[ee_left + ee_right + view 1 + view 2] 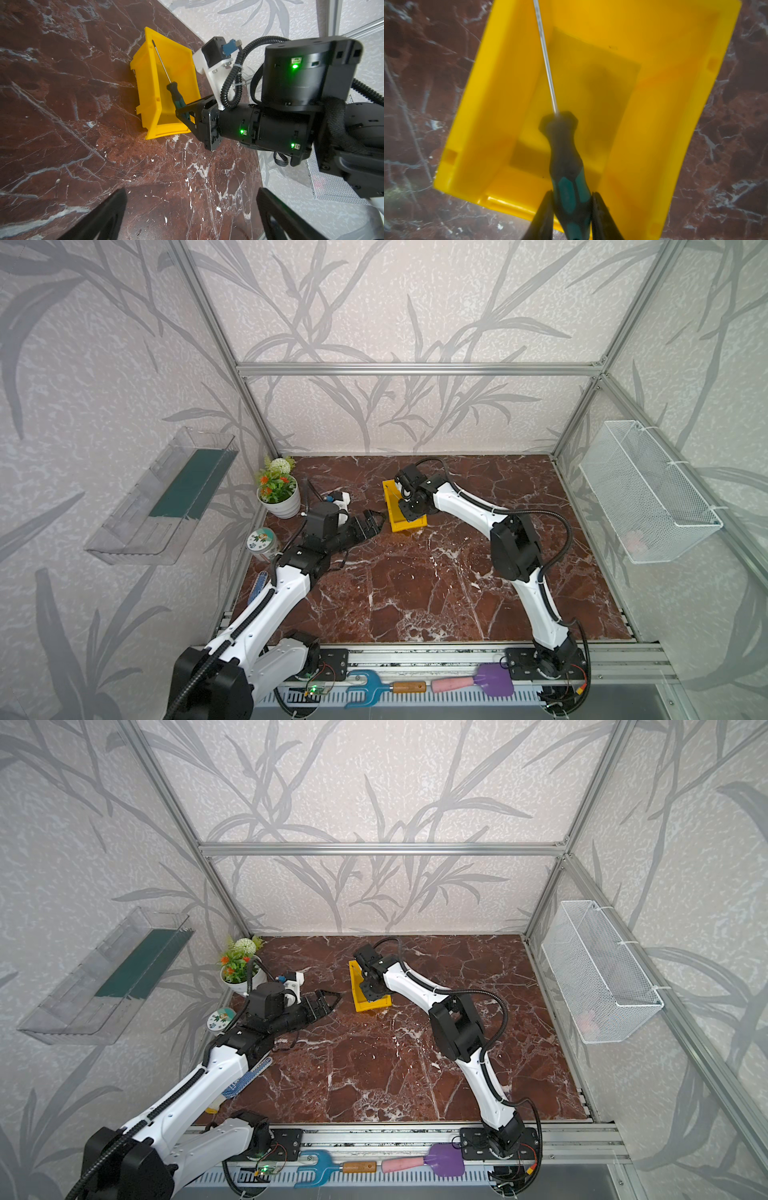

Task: Put the screwdriver in the bin
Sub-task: Place the screwdriver into the bin.

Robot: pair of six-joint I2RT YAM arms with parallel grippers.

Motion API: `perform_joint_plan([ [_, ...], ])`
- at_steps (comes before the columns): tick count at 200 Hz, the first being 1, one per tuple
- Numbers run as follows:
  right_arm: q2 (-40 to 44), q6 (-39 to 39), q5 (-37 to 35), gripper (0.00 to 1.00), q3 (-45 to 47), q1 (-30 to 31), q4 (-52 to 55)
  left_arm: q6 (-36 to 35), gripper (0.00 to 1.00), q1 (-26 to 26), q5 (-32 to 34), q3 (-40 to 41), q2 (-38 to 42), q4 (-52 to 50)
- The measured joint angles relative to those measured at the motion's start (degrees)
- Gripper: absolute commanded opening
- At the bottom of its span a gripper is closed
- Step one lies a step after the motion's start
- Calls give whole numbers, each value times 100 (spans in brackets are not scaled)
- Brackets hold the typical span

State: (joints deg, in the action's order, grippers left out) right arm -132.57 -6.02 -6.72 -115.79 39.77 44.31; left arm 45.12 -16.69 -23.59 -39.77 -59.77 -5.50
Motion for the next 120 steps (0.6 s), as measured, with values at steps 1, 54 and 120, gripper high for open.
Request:
perform_joint_plan([
  [1, -7, -2, -15, 0, -2, 0, 7, 2, 99, 0, 0, 0, 0, -2],
  [54, -15, 55, -481, 2, -35, 15, 245, 4, 99, 26, -11, 22, -50, 90],
  [120, -197, 321, -737, 14, -297, 129, 407, 7, 99, 26, 17, 42, -83, 127],
])
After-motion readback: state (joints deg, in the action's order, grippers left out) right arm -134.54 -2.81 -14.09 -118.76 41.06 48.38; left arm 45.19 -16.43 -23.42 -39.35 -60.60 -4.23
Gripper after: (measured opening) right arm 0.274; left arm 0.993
